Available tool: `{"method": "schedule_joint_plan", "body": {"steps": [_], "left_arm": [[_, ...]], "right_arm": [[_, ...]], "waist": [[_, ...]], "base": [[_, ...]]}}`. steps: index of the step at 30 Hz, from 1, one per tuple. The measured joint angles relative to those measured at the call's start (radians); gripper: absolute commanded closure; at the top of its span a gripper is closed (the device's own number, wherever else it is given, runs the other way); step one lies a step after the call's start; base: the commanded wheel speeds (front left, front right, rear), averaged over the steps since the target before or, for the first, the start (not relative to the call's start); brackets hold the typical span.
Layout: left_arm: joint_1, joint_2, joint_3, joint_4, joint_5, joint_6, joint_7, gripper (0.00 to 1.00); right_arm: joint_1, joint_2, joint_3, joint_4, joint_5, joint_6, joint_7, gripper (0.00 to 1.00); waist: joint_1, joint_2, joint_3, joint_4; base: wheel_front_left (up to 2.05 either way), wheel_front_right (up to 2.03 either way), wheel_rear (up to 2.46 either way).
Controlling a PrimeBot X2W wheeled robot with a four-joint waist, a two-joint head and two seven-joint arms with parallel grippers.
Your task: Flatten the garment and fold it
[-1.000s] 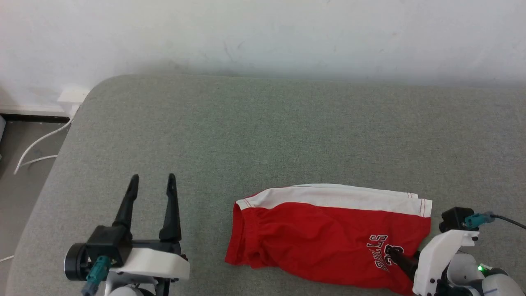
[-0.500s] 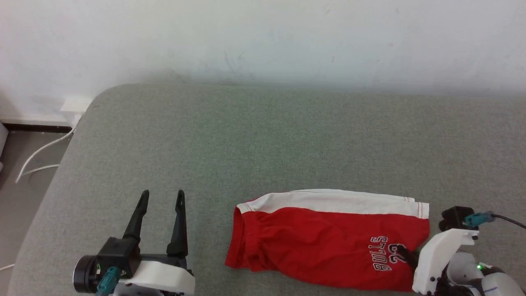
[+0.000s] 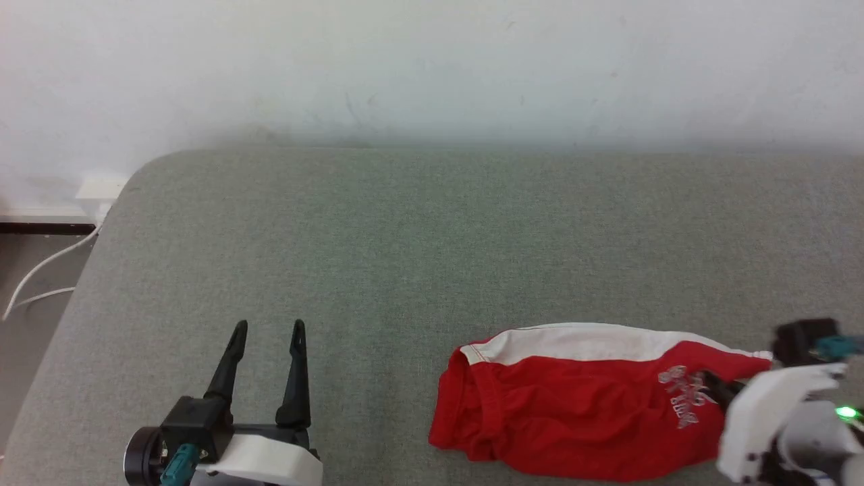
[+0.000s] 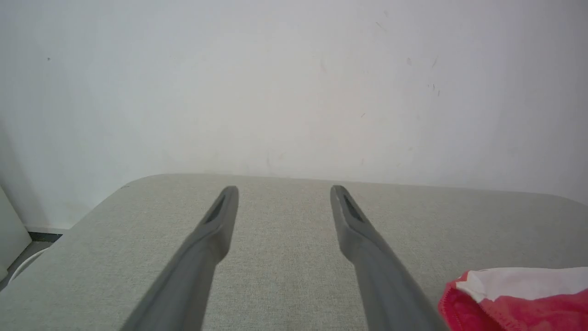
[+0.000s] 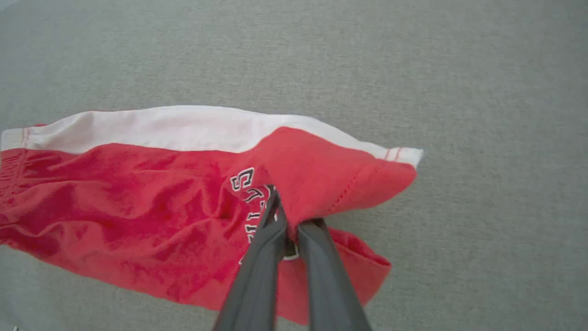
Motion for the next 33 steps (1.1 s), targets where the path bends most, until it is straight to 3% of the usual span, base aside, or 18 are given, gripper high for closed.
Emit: {"method": "schedule_joint_plan", "body": {"steps": [7,15,16,17,18,24,29,33], "left_arm": [[-0.006,-0.011,0.004,0.013,0.002,-0.018,0.000,0.00],[-0.028,-0.024,-0.008,0.031,0.007,-0.035,0.000,0.00],[-0.029,-0.025,-0.011,0.032,0.007,-0.035,0.000,0.00],[-0.030,-0.026,-0.012,0.034,0.007,-0.035,0.000,0.00],[-0.030,-0.027,-0.013,0.036,0.007,-0.035,0.000,0.00],[-0.031,-0.031,-0.015,0.040,0.007,-0.035,0.000,0.00],[-0.030,-0.032,-0.003,0.039,0.005,-0.034,0.000,0.00],[-0.030,-0.032,0.001,0.041,0.005,-0.034,0.000,0.00]], "right_arm": [[-0.086,0.062,0.298,-0.052,0.014,0.000,0.011,1.00],[-0.177,0.151,0.519,0.119,0.086,0.000,-0.077,1.00],[-0.182,0.154,0.534,0.146,0.092,0.000,-0.086,0.77],[-0.188,0.156,0.547,0.170,0.092,0.000,-0.097,0.30],[-0.194,0.158,0.560,0.191,0.089,0.000,-0.111,0.00],[-0.235,0.145,0.656,0.204,0.044,0.000,-0.190,0.00],[-0.273,0.049,0.774,0.088,-0.023,0.000,-0.221,0.00],[-0.271,-0.038,0.800,-0.007,-0.052,0.000,-0.214,0.00]], "waist": [[0.0000,0.0000,0.008,-0.002],[0.0000,0.0000,0.008,0.030],[0.0000,0.0000,0.008,0.035],[0.0000,0.0000,0.010,0.040],[0.0000,0.0000,0.012,0.044],[0.0000,0.0000,0.022,0.051],[0.0000,0.0000,0.017,0.033],[0.0000,0.0000,0.005,0.018]], "base": [[0.00,0.00,0.00],[0.00,0.00,0.00],[0.00,0.00,0.00],[0.00,0.00,0.00],[0.00,0.00,0.00],[0.00,0.00,0.00],[0.00,0.00,0.00],[0.00,0.00,0.00]]}}
